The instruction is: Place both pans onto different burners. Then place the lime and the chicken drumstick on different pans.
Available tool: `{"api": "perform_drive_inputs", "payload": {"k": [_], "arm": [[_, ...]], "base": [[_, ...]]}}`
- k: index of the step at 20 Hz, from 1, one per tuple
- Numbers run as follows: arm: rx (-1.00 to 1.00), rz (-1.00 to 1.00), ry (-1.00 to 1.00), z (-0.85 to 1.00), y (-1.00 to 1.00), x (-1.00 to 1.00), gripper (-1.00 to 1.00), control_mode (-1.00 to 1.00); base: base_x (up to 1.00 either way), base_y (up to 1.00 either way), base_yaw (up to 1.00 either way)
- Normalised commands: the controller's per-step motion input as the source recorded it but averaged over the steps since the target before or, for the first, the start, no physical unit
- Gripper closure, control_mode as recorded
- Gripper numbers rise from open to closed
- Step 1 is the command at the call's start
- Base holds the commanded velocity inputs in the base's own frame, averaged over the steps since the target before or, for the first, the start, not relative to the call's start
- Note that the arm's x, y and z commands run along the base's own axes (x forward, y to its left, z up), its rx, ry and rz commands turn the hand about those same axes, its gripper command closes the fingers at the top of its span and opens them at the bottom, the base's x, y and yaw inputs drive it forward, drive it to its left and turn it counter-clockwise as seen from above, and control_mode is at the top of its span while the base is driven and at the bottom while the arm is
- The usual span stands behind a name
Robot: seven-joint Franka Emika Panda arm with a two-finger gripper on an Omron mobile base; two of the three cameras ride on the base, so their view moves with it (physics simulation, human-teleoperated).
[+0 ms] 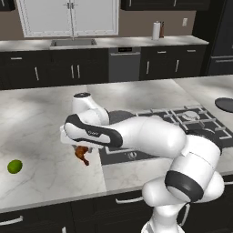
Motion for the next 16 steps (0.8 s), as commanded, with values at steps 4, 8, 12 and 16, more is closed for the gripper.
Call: {"api": "perform_drive_inputs", "payload": {"k": [4,8,12,16], "arm": [[0.00,0.00,0.00,0.23,-0.39,0.00,1.00,-1.00],[0.00,0.00,0.00,0.25,-0.39,0.00,1.00,-1.00],[0.00,0.00,0.00,0.26,-0.37,0.00,1.00,-1.00],[0.00,0.00,0.00,0.20,-0.36,0.00,1.00,-1.00]], "base": [[0.00,0.00,0.00],[0.00,0.00,0.00],[0.00,0.00,0.00],[0.00,0.00,0.00]]}}
